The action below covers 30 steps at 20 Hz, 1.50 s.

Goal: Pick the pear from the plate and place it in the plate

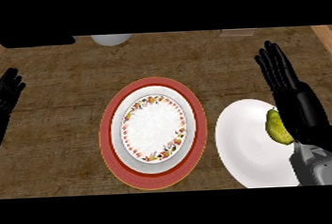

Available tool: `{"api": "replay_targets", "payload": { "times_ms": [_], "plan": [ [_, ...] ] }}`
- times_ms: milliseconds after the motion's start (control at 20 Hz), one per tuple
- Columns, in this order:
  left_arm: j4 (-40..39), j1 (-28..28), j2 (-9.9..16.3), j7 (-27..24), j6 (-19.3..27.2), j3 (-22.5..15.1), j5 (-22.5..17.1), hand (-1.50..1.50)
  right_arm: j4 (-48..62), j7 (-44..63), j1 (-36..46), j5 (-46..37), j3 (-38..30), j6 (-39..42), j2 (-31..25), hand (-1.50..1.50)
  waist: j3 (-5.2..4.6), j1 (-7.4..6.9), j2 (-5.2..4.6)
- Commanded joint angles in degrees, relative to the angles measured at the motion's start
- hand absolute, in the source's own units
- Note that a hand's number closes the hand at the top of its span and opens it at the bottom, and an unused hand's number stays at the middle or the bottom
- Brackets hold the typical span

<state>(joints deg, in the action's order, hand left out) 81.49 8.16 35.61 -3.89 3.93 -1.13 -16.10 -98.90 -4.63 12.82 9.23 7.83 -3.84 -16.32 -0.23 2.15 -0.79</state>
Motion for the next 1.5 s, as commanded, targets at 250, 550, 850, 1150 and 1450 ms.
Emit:
{"api": "replay_targets", "payload": {
  "times_ms": [250, 550, 850, 1150, 1450],
  "plan": [
    [0.21, 5.20, -8.60, 4.10, 6.31, -7.29, 6.09, 0.00, 12.71, 22.87, 10.44, 15.28, -11.48, -7.45, 5.19, -1.50, 0.26, -2.20, 0.05],
    [0.55, 4.37, -10.85, 6.32, 6.19, -8.43, 5.39, 0.00, 16.50, 19.26, -0.27, -5.28, -0.04, -8.01, 0.20, -1.50, 0.29, -2.04, 0.65],
    [-3.90, 9.96, -15.96, 8.55, 8.81, -8.74, 10.26, 0.00, 10.39, 12.23, -8.42, -13.41, 1.70, -4.82, -5.71, -1.50, 0.22, -1.20, 0.79],
    [-0.65, 5.91, -15.56, 8.49, 7.30, -7.89, 10.38, 0.00, -1.12, 20.78, -6.69, -14.00, -5.62, -2.50, -14.43, -1.50, 0.19, -1.58, 0.94],
    [-0.77, 7.15, -14.82, 9.34, 6.28, -7.23, 10.26, 0.00, -0.63, 35.10, -4.21, -11.04, -5.40, 14.00, -27.91, -1.50, 0.07, -1.59, 0.98]
  ]
}}
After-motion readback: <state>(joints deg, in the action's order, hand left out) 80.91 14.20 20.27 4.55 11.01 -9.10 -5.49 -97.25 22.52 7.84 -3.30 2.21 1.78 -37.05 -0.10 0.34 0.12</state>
